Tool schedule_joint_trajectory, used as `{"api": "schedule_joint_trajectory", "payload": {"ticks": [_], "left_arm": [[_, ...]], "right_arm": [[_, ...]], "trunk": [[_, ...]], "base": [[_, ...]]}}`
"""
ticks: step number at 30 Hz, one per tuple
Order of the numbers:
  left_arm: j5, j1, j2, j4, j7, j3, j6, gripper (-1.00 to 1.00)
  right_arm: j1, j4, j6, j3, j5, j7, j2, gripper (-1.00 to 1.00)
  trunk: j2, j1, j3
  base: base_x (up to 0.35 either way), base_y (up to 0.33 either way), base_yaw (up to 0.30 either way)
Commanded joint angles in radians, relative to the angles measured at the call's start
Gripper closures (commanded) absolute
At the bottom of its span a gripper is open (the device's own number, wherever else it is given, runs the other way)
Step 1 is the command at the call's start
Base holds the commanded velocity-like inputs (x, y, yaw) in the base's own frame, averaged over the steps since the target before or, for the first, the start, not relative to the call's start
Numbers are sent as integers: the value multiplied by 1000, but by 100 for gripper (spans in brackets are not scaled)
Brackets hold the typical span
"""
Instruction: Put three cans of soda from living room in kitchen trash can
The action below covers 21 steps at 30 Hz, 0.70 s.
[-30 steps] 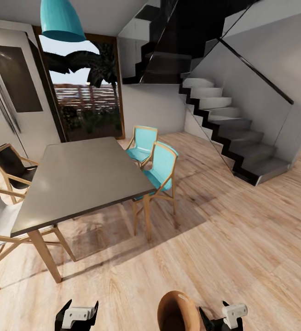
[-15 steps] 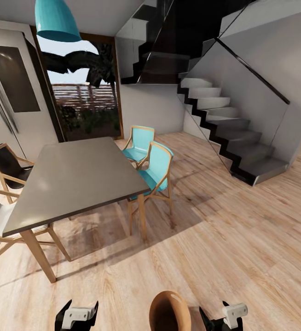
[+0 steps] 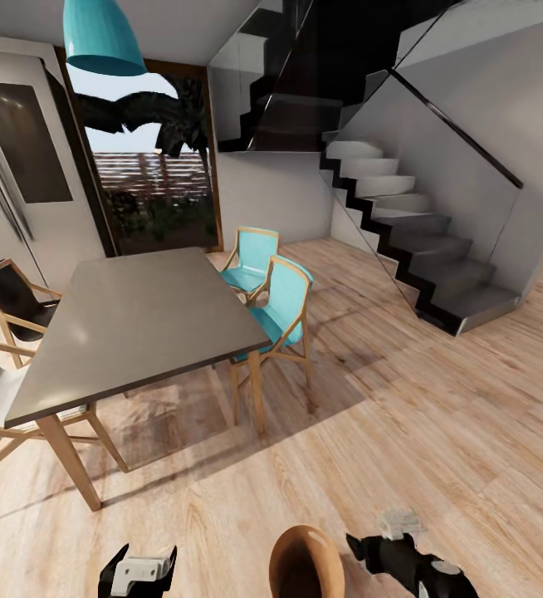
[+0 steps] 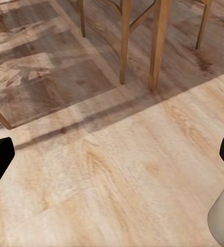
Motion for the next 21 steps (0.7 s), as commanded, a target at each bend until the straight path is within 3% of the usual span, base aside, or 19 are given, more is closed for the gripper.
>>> {"api": "schedule_joint_trajectory", "payload": {"ticks": [1,5,6,7,10,15,21], "left_arm": [[0,0,0,0,0,0,0,-100],[-1,0,0,1,0,0,0,-100],[0,0,0,1,-1,0,0,-100],[0,0,0,1,-1,0,0,-100],[0,0,0,0,-3,-1,1,-100],[0,-1,0,0,-5,-1,1,-100],[-1,-1,0,1,-5,-1,1,-100]], "right_arm": [[-42,9,80,9,1,-10,3,-100],[-203,70,305,46,0,-77,13,-100],[-243,92,340,54,0,-94,17,-100],[-243,92,340,54,0,-94,17,-100],[-356,178,407,70,-5,-128,28,-100],[-508,386,445,80,-10,-152,37,-100],[-622,587,403,83,-4,-164,36,-100]], "trunk": [[0,0,0],[0,0,0],[0,0,0],[0,0,0],[0,0,0],[-35,19,-16],[-77,42,-35]], "base": [[0,0,0],[0,0,0],[0,0,0],[0,0,0],[0,0,0],[0,0,0],[0,0,0]]}}
